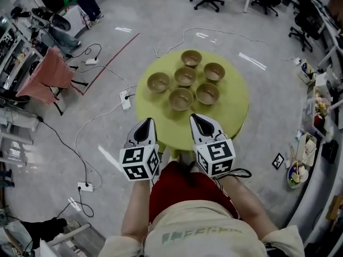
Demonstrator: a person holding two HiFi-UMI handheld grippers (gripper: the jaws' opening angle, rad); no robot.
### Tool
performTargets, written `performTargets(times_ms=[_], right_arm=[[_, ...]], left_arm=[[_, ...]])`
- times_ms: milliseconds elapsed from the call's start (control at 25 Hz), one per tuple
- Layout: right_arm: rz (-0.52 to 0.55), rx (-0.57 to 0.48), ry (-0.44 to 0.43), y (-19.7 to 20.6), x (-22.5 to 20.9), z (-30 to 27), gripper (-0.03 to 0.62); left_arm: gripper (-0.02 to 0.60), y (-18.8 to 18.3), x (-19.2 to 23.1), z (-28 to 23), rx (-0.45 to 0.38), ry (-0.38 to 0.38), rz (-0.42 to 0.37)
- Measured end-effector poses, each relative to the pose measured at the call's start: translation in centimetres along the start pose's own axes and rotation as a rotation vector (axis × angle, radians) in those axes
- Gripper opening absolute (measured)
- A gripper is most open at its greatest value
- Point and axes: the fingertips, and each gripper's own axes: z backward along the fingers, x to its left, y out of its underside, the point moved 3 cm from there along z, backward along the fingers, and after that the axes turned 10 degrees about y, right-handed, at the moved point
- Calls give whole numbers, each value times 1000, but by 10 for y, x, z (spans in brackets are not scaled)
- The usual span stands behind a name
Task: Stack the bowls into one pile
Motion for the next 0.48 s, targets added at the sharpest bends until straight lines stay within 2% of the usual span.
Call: performTargets(times_ms=[480], right_arm=[[-31,18,-23,5,-1,5,35]], left_arm=[[23,-2,-2,5,-11,-15,16]])
